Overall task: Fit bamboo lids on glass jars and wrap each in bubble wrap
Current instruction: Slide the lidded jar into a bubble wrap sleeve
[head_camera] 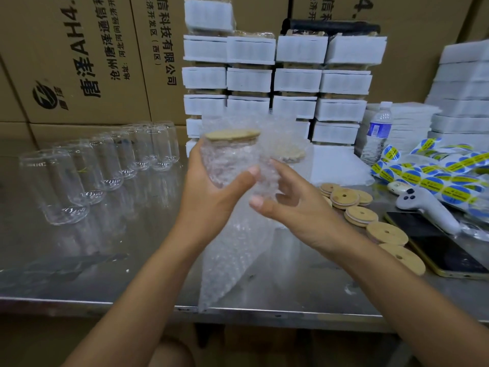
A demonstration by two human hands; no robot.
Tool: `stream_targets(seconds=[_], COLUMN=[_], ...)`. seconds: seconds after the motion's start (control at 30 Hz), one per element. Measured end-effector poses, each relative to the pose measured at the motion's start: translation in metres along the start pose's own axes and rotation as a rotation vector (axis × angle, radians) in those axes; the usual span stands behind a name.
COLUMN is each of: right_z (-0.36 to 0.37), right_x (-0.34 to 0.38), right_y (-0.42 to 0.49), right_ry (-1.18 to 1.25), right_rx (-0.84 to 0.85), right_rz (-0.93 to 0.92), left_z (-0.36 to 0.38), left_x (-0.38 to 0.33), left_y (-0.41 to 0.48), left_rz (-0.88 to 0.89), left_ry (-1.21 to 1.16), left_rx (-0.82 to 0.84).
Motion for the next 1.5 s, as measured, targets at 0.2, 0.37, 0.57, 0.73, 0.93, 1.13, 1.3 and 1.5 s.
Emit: stream_targets(seconds=[0.2,0.37,0.57,0.73,0.93,1.13,1.3,1.5], right_z=[0.015,0.030,0.053,0.068,0.072,0.074,0.079,0.076], right_x=[-0.011,-0.014,-0.003,-0.002,-0.012,-0.019,-0.022,-0.024], right_y=[0.006,0.012,0.021,0.028,0.030,0.032,0.034,0.027], right_ry=[0.143,0.260,0.254,0.202,0.170,0.153,0.148,0.103], right_rx=[-0.122,-0.242,-0.240,-0.200,-0.221,-0.212,-0.166,-0.240], right_rz=[-0.109,-0.102,-0.168,-0.190,-0.172,-0.158,-0.140,-0.160], left_z=[-0.015,-0.022,-0.034,-0.048,-0.054,-0.058,-0.067,-0.084], left_x=[0.009,0.005,0.007,0.015,0.031,0.039,0.041,0.053], left_y=[0.003,0.009,0.013,0.013,0.010,0.011,0.009,-0.002], left_rz=[-0.104,-0.097,-0.156,-0.221,-0.268,-0.283,-0.260,-0.222], left_ry=[-0.111,-0.136,-0.219,-0.280,-0.342,-0.326,-0.303,-0.250], left_rx=[-0.049,-0.021,0.040,0.002,0.024,0.020,-0.013,0.085])
Point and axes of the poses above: each hand's wrist, its own y-axis towards the middle knuckle, its own z-axis out of the palm, x = y × z, the point moved 6 cm from there along y, towards the middle knuckle, and after that the axes turned 8 degrees about -y, right-handed, at the moved point
